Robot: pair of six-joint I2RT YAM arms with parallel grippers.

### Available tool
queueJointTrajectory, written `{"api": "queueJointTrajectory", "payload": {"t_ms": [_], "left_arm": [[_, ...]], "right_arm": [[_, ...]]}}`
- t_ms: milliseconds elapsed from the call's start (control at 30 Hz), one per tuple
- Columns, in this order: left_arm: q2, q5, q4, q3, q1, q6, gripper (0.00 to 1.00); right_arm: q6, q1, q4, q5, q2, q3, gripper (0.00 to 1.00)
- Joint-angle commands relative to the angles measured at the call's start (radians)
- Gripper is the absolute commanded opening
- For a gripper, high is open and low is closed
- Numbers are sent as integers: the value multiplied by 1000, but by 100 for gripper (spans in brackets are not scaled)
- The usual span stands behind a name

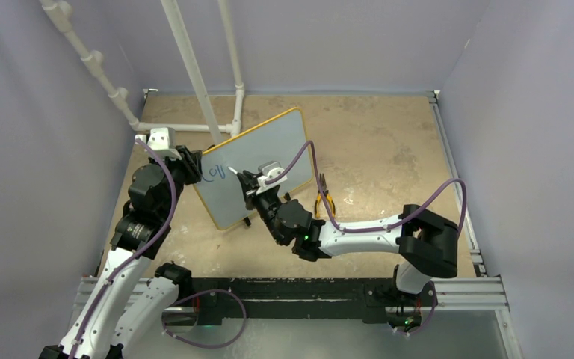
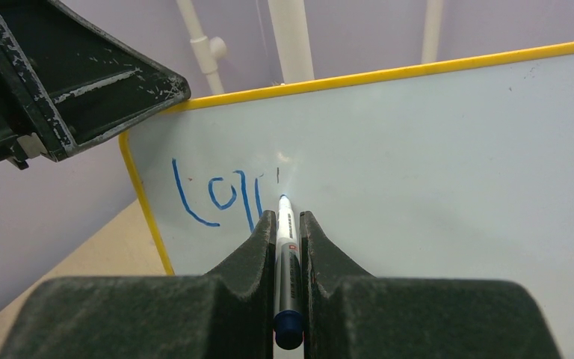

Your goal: Write a sentence on the whiteboard

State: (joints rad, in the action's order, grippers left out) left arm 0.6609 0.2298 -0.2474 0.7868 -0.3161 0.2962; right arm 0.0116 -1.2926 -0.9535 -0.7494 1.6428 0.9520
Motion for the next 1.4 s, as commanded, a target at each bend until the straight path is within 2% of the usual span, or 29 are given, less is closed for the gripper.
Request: {"api": "queueJointTrajectory", "payload": {"t_ms": [0,767,1367], "left_arm": [[3,-23,3,-24,6,11,31],[3,-32,5,-24,12,13,31],[3,-43,10,-24,20,14,31]], "right_arm": [[4,10,-23,-49,-9,27,0],[-79,13,-104,-22,16,72,0],[50,9,-13,15,19,23,0]]}}
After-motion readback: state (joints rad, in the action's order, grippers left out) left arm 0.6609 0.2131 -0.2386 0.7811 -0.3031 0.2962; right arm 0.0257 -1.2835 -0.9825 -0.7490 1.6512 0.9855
